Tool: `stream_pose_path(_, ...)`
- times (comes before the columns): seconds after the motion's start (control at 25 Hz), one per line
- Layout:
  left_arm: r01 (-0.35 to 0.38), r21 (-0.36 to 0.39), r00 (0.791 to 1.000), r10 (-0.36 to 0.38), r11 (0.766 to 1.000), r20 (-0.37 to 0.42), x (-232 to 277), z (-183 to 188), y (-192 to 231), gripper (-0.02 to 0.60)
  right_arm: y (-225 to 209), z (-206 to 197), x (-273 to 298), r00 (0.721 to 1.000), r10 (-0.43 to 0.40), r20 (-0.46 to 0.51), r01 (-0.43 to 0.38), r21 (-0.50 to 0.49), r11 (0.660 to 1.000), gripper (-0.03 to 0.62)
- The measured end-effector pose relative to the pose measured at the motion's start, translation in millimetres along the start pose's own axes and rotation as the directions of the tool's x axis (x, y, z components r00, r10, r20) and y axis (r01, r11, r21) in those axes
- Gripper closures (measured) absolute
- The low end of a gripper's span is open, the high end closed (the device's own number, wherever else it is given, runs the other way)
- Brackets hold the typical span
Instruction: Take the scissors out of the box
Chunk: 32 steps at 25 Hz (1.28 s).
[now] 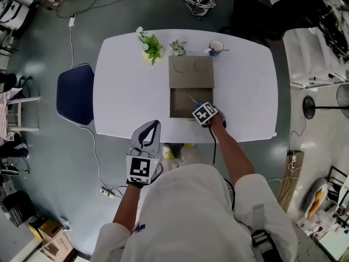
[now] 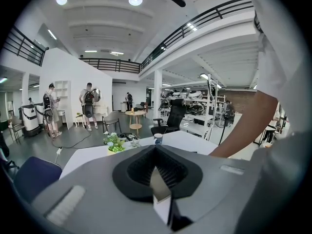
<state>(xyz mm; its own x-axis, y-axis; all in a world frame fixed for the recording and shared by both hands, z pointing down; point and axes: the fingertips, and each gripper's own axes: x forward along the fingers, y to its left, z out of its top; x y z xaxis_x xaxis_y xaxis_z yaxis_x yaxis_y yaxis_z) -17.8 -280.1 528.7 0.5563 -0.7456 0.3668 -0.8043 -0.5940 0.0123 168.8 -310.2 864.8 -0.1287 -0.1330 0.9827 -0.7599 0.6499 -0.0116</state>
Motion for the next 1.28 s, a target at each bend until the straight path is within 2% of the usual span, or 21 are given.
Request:
stream_pose_path(0.2, 0.001, 0.0, 0.999, -0.001, 1.0, -0.033, -5.5, -10.7, -2.4, 0.58, 0.2, -3.3, -4.3, 1.0, 0.006, 0.012, -0.007, 0.053, 0.999, 0.508)
stream_pose_path(0.48, -0.016, 0.014, 1.0, 0.017, 1.0, -0.024, -8.0, -7.9, 11.6, 0.58, -0.5, 5.9, -29.1, 0.997, -0.003, 0.081, -0.003, 0.072, 0.997, 0.508)
stream_pose_path(0.72, -0.009, 0.01, 1.0, 0.008, 1.0, 0.011, -5.5, -0.6, 12.3, 0.58, 6.9, 17.6, -64.3, 0.981, -0.011, 0.193, -0.008, 0.097, 0.995, 0.508)
stream_pose_path(1.08, 0.009, 0.013, 0.999, -0.01, 1.0, 0.04, 5.5, 17.3, 13.1, 0.58, 19.2, 28.5, -142.6, 0.917, -0.07, 0.392, -0.021, 0.223, 0.975, 0.508)
stream_pose_path(1.2, 0.028, 0.058, 0.998, -0.031, 0.998, 0.053, 12.5, 26.4, 14.8, 0.58, 20.6, 31.3, -172.2, 0.884, -0.096, 0.458, -0.04, 0.277, 0.96, 0.508)
stream_pose_path(1.28, 0.024, 0.078, 0.997, -0.029, 0.997, 0.072, 15.4, 38.0, 19.3, 0.58, 20.1, 35.8, -195.8, 0.852, -0.123, 0.509, -0.046, 0.307, 0.951, 0.508)
